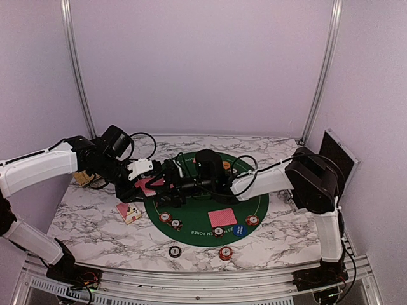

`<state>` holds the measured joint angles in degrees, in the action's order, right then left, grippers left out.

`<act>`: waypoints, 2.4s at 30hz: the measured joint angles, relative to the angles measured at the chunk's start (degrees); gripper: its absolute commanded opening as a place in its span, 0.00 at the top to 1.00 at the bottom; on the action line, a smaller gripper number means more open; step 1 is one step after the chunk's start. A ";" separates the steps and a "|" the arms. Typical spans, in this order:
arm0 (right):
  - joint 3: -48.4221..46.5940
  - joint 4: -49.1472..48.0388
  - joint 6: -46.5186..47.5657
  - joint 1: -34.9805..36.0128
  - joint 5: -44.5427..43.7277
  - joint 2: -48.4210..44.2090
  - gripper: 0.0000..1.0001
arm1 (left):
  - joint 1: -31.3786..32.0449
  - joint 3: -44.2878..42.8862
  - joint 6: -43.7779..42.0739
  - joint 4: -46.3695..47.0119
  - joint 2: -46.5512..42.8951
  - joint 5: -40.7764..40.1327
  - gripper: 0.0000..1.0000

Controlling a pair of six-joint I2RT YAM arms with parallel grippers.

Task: Distribute texas hold em gaming equipment
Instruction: Pick up the poker card from the face-down deck piles.

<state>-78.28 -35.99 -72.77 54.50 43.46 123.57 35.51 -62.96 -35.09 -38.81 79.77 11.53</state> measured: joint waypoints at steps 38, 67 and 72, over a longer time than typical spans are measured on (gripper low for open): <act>-14.08 -2.21 -6.32 1.57 1.68 12.63 0.29 | 0.00 -0.59 -0.02 -0.02 0.00 0.46 0.98; -3.28 0.81 0.33 -2.45 0.85 2.73 0.66 | 0.02 -0.46 -0.02 -0.28 0.00 0.42 0.98; -2.58 2.69 1.44 -3.06 0.85 1.42 0.69 | 0.02 -0.42 -0.02 -0.31 0.00 0.42 0.98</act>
<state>-80.86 -33.30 -71.33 51.44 44.31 124.99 35.53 -63.37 -35.11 -39.11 79.77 11.94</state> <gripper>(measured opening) 0.327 0.661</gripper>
